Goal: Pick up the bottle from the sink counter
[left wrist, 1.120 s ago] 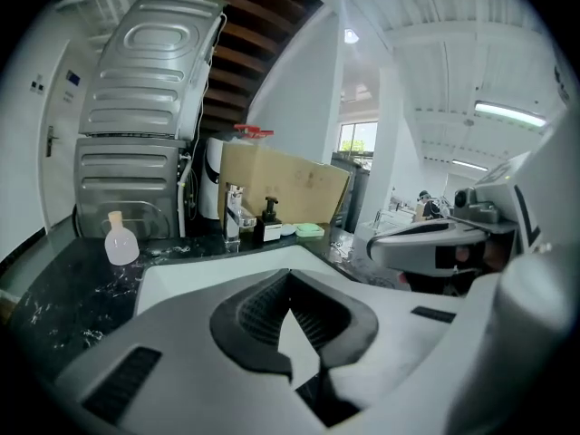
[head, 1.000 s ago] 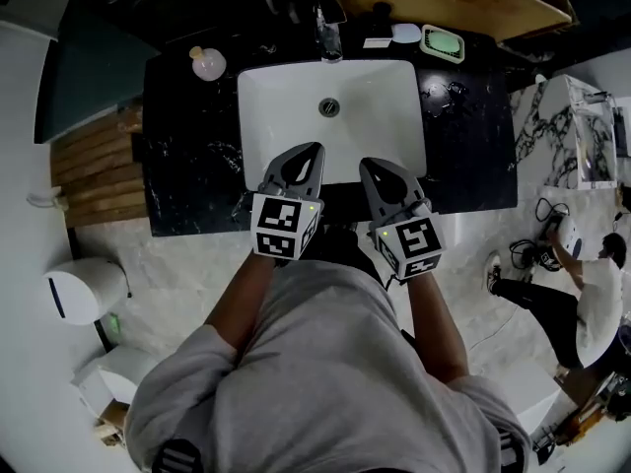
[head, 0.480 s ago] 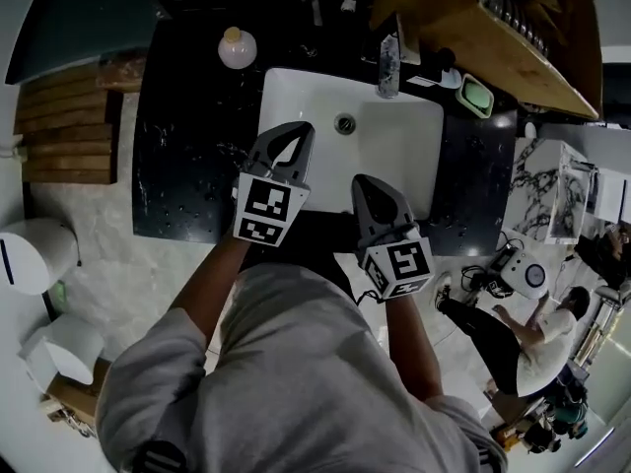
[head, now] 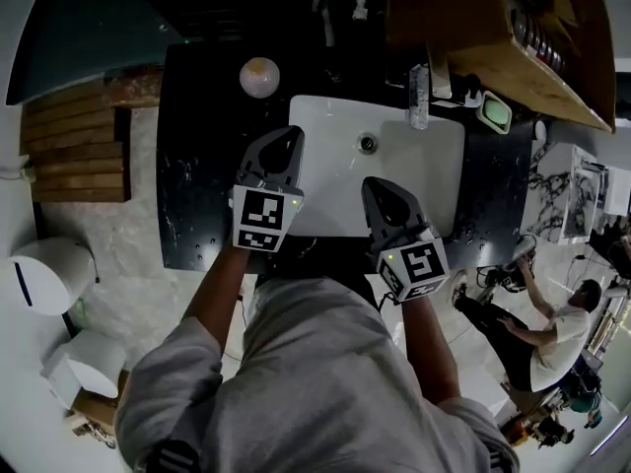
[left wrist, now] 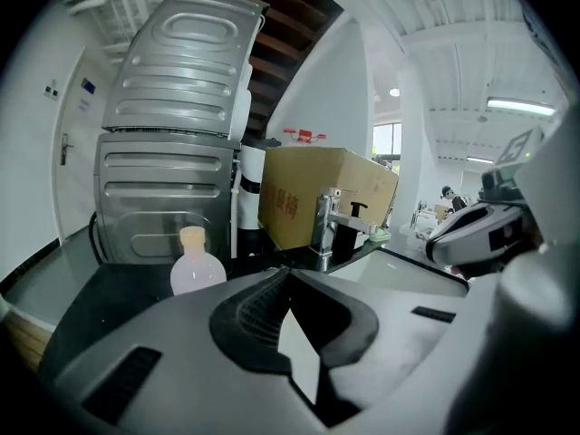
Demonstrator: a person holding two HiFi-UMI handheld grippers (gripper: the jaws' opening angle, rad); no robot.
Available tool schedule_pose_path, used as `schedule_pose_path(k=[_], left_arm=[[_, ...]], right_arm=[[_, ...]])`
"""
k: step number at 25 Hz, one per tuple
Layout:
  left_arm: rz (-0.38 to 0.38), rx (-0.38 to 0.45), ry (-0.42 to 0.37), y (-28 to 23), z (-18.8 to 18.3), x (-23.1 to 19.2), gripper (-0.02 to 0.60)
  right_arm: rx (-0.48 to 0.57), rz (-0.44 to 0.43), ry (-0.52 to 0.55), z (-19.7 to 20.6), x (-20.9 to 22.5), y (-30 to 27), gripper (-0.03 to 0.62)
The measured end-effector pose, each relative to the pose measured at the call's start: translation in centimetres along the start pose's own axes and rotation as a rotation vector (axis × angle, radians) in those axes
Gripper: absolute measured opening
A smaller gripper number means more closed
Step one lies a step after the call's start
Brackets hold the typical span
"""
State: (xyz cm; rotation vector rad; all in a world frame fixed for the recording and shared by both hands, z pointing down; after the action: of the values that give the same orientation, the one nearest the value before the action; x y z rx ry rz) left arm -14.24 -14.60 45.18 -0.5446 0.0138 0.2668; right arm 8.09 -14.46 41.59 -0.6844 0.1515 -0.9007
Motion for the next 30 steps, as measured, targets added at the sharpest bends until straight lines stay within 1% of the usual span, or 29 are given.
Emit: schedule_pose_path(k=[3,6,8,10,15,18,20,26,30], left_arm=[[-0.011,0.001,-0.002,0.1,0.4,-1.7,0.012],[-0.046,0.007,-0.002,0.1,0.2,-3.9,0.012],[-0.062,0.009,-0.005,0.0,-0.1,-5.2,0.014],[-0.06,0.005,-0.003,0.0,-0.1,-6.0,0.012],[-0.053,0.003,-0.016,-0.3,-0.3,-6.8,0.014],[-0.063,0.008,0.014,-0.6,-0.4,-7.2,0.014],[-0.068,0.011,0.019,-0.7,-0.3,-7.3,0.012],[-0.061,-0.028,-0.049,-1.0,-0.6,-8.4,0.014],[-0.064,-0.03,-0.05,-1.2,-0.9,-9.3,0.014]], right_arm=[[-0.018,0.005,-0.012,0.1,-0.5,-0.8,0.009],[-0.019,0.001,-0.033,-0.2,-0.5,-1.7,0.009],[-0.007,-0.01,-0.069,-0.4,-0.5,-2.4,0.009],[0.008,-0.016,-0.104,-0.5,-0.6,-3.1,0.009],[0.013,-0.017,-0.089,-1.1,-1.3,-5.0,0.009],[-0.003,-0.044,-0.077,-1.5,-1.5,-6.2,0.009],[-0.006,-0.057,-0.072,-1.6,-1.6,-6.9,0.009],[0.027,-0.074,-0.094,-1.9,-2.3,-8.2,0.009],[0.033,-0.073,-0.084,-2.7,-2.0,-9.1,0.009]])
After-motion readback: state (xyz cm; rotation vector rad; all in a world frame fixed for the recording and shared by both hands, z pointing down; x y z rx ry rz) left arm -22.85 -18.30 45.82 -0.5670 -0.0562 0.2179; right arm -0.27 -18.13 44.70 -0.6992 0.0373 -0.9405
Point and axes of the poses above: the fingertips, and each gripper's own axes: y backward along the fingers, x to its right, z out of its underside, the point moved 10 cm from there along y, backward along the fingers, and after that the axes turned 6 degrees about -x, right-handed, at the moved point
